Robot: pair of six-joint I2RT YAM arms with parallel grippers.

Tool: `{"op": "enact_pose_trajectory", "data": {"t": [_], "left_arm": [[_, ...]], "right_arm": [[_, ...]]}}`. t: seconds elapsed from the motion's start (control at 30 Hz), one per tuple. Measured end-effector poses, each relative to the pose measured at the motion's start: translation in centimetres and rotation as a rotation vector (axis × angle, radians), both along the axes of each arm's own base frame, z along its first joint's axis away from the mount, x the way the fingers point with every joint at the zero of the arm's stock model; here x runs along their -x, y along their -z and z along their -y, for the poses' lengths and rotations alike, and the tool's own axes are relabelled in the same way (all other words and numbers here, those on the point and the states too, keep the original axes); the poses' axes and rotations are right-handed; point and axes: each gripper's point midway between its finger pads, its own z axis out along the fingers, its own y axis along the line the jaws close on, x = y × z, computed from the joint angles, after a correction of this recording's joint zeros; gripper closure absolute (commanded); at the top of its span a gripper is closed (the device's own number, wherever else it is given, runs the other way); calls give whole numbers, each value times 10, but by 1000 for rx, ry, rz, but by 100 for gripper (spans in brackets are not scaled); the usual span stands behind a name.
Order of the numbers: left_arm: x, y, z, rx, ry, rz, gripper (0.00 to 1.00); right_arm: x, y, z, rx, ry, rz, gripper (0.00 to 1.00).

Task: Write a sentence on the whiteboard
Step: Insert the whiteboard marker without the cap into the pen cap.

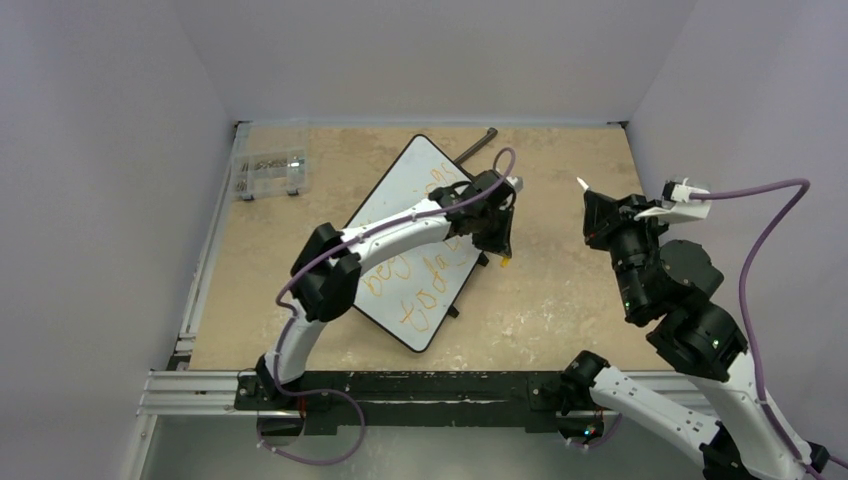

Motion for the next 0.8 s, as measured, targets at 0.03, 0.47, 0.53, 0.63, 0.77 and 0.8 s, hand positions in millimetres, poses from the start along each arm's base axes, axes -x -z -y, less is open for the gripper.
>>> {"op": "enact_pose_trajectory", "data": {"t": [0.03,0.47,0.53,0.63,0.77,0.8], "left_arm": [[-2,-16,-5,26,-16,12,100],[-34,-127,-105,293,-376,44,100],[-40,-133,-117,310,-439,28,100],[-44,-143,-141,332,-543,7,100],[-37,-158,-180,375,-661,23,100],[-34,-163,-191,384,-690,39,100]], "right_arm": [[1,0,0,-4,-6,5,100],[-3,6,-41,-9,-191,52,100],[-5,6,-50,-10,-225,62,100],[-8,7,-63,-11,-271,71,100],[-15,10,-80,-7,-318,69,100],[-17,11,-83,-8,-327,67,100]]}}
